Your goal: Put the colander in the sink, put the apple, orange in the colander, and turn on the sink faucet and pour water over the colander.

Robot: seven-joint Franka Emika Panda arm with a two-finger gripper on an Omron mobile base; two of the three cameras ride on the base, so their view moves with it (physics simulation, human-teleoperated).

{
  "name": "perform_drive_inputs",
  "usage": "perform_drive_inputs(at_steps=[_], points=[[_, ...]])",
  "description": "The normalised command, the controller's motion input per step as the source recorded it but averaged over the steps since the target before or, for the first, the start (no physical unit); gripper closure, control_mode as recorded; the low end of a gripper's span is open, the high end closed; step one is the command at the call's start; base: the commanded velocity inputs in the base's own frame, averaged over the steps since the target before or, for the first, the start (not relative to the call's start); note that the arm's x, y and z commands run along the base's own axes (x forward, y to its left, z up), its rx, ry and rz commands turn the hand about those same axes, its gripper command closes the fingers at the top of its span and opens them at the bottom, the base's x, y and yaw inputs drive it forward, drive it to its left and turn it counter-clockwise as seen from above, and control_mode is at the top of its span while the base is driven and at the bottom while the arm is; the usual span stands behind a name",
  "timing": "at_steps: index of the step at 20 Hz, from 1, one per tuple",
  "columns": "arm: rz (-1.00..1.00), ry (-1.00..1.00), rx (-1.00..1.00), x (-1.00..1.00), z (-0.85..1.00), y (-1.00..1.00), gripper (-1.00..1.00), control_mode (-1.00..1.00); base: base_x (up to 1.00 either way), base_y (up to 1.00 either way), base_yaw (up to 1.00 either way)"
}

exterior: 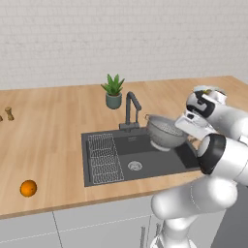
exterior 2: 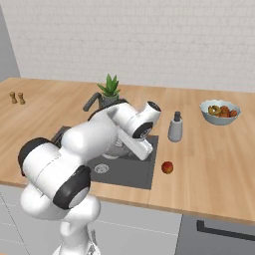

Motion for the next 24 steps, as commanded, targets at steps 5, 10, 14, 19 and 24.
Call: perform_drive_inputs(at_steps=[5,10,14,19,24], points=[[0.51,0.12,0.03,0.19,-0.35,0.06,1.00,-1.00,0.00,0.00,0.00],[0.41,0.05,0.00,0.17,-0.48,0.19,1.00,-1.00,0.00,0.00,0.00],[0.27,0.00,-0.03,0.37,-0.53,0.17,1.00,-1.00,0.00,0.00,0.00],[0.19,0.00,-0.03,0.35,-0.46,0.07,1.00,-1.00,0.00,0.00,0.00],[0.14,0.00,0.00,0.41,-0.22,0.00,1.00,-1.00,0.00,0.00,0.00]])
